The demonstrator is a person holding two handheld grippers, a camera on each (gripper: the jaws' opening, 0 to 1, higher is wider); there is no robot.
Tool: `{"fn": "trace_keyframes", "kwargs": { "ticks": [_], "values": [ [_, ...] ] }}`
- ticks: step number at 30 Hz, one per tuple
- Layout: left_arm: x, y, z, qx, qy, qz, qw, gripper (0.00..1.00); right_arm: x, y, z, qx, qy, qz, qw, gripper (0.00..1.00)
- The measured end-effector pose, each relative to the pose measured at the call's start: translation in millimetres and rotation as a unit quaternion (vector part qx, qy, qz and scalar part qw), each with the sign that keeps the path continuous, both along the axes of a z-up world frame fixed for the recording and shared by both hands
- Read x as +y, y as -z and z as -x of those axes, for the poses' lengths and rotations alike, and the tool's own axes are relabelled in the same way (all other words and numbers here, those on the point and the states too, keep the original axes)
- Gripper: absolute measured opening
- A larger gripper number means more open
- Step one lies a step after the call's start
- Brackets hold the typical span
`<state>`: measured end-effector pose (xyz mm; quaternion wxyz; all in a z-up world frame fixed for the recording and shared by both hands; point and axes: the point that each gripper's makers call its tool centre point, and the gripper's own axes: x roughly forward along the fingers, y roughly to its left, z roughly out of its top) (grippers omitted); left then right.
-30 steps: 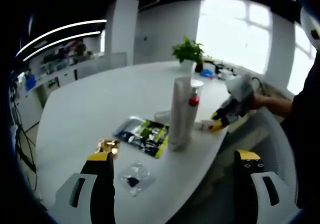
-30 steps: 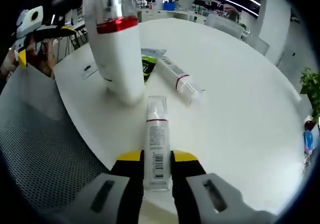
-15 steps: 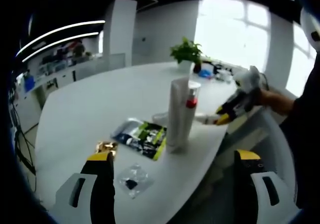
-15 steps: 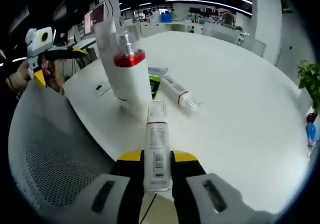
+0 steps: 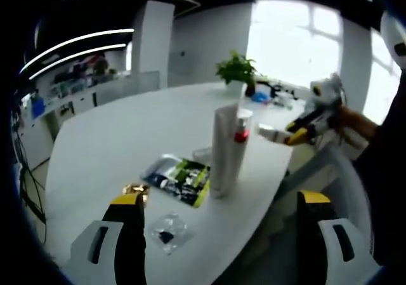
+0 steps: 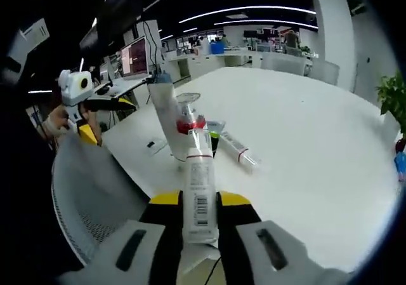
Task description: Arrange the skincare products in the storage area until every visible bottle or jar stands upright without overlapping.
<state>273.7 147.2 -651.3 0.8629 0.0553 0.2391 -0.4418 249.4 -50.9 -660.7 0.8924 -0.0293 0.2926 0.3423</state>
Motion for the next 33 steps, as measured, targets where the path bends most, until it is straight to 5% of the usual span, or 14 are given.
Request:
{"fn": "trace_keyframes", "kwargs": {
  "ticks": [13, 26, 33],
  "values": [
    [-8.2, -4.2, 4.4, -0.008, 0.022, 0.001, 0.9997, 0.93, 41.1, -26.7, 5.3, -0.013, -0.056, -0.052, 0.997, 0.19],
    [-14.7, -1.2, 15.1, -0.002, 0.056, 0.004, 0.9984, 0.68, 93.5, -29.5, 0.8, -0.022, -0.12, -0.073, 0.9899, 0.19],
    [-25.1, -14.7, 14.5, 0.001, 0.06, 0.056, 0.9966, 0.69, 109.4, -32.3, -1.5, -0.023, -0.137, -0.081, 0.9869, 0.19]
  ]
}}
